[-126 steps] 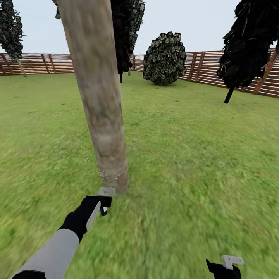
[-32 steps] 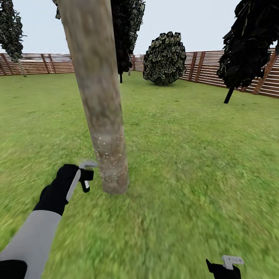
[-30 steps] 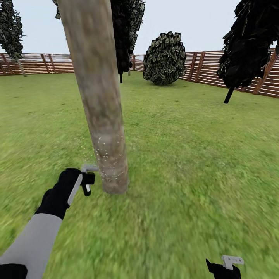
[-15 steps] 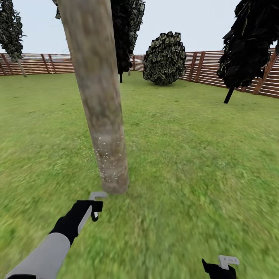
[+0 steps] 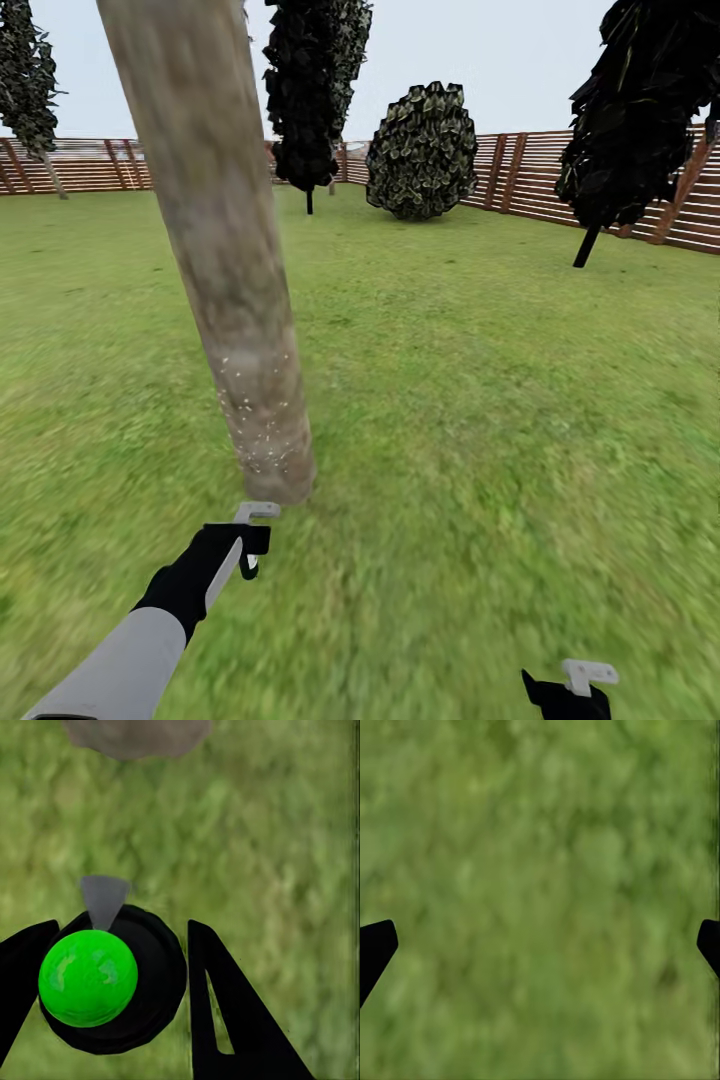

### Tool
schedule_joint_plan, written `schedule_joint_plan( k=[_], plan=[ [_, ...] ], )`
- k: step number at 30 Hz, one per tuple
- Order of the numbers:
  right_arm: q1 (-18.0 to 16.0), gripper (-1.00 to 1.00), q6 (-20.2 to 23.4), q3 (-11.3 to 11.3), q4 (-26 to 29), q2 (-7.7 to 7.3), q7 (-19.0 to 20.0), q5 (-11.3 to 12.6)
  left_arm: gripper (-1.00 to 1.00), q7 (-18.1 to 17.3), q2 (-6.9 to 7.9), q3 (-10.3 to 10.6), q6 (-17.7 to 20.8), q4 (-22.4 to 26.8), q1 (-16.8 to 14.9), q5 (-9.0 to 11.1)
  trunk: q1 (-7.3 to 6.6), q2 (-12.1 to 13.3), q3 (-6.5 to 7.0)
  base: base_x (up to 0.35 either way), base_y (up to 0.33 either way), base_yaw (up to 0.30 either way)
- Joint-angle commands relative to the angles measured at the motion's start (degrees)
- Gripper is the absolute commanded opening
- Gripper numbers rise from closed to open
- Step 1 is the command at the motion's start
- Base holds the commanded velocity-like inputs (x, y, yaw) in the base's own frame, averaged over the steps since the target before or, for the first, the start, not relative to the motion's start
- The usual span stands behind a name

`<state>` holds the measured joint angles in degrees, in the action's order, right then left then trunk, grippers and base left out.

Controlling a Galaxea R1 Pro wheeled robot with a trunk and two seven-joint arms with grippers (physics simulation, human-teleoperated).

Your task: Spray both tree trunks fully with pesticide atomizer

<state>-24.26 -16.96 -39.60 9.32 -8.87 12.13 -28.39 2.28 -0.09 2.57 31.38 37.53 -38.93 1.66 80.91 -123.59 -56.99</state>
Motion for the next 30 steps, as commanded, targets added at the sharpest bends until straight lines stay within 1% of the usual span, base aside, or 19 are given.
schedule_joint_plan(
  k=[1,6,8,15,20,30],
  plan=[
    [0.0,1.00,0.0,0.0,0.0,0.04,0.0,0.0,-1.00,0.0,0.00,0.0,0.0,0.0,0.0,0.0,0.00,0.0,0.00,0.008,-0.270,0.000],
    [0.1,1.00,0.0,0.0,0.0,0.08,0.0,0.0,-1.00,0.0,0.00,0.0,0.0,0.0,0.0,0.0,0.00,0.0,0.00,0.001,-0.272,0.006],
    [0.1,1.00,0.0,0.0,0.0,0.08,0.0,0.0,-1.00,0.0,0.00,0.0,0.0,0.0,0.0,0.0,0.00,0.0,-0.01,0.000,-0.272,0.137],
    [0.1,1.00,0.0,0.0,0.0,0.09,0.0,0.0,-1.00,0.0,0.00,0.0,0.0,-0.2,0.0,0.2,0.00,0.0,-0.17,0.010,-0.272,0.251],
    [0.1,1.00,0.0,0.0,0.0,0.11,0.0,0.0,-1.00,0.1,0.00,0.0,0.1,-0.3,0.0,0.3,0.00,0.0,-0.27,0.126,-0.269,0.227],
    [0.1,1.00,0.0,0.0,0.0,0.08,0.0,0.0,-1.00,0.1,-0.15,0.1,0.1,-0.3,0.0,0.3,0.00,0.0,-0.28,0.150,-0.266,0.015]
  ],
)
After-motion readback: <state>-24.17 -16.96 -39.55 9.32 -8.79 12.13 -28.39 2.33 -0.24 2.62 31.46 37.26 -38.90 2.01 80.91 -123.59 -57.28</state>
